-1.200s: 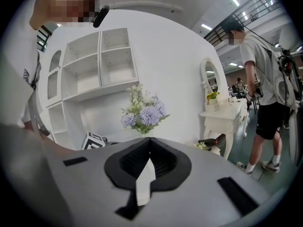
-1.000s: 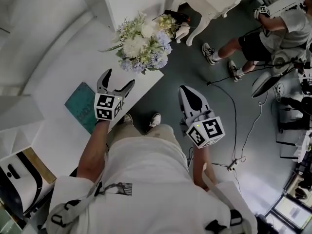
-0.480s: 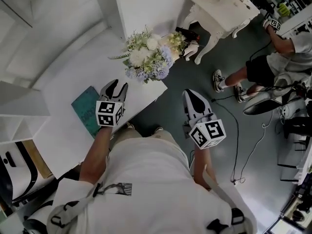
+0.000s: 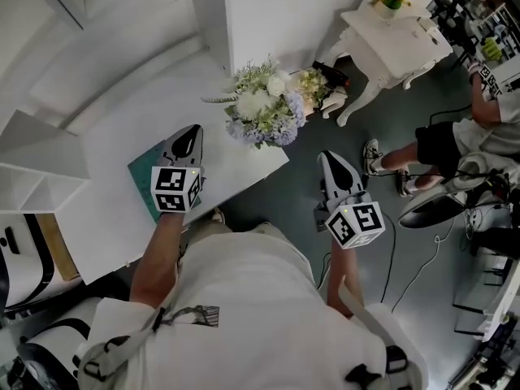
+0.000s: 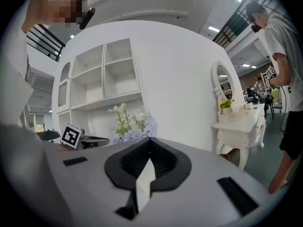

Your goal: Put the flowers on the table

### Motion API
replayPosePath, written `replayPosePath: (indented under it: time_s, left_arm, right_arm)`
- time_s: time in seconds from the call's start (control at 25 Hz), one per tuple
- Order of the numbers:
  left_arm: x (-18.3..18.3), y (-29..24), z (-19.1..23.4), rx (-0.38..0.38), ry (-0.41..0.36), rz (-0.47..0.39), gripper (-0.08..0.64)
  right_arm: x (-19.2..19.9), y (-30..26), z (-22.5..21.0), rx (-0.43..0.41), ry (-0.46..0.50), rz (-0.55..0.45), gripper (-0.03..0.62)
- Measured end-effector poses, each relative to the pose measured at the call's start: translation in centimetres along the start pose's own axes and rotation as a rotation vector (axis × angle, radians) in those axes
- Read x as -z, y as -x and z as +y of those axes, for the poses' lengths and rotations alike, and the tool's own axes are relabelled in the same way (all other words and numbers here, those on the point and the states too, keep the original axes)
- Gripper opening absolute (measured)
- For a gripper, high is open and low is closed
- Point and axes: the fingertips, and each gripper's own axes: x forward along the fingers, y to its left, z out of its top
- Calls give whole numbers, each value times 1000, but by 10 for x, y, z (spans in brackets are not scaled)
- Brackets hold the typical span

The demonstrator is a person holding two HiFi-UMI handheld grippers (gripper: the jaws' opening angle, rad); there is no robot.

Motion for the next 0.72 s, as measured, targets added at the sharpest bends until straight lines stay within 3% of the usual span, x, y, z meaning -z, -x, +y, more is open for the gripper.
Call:
replayPosePath:
  time_s: [0.24,0.48,0.72]
  left_arm:
    - [-44,18,21,-31,-15,-79,15]
    - [-88,35,32,-34,-31,-174,15]
    - [-124,55,41,-42,-25,-268,15]
  right_arm:
    - [-15,-16,1,-11,32,-14,11]
    - [-43,-20,6,-27,-51,-81,11]
    - [-67,-17,10,-8,-33,-127,11]
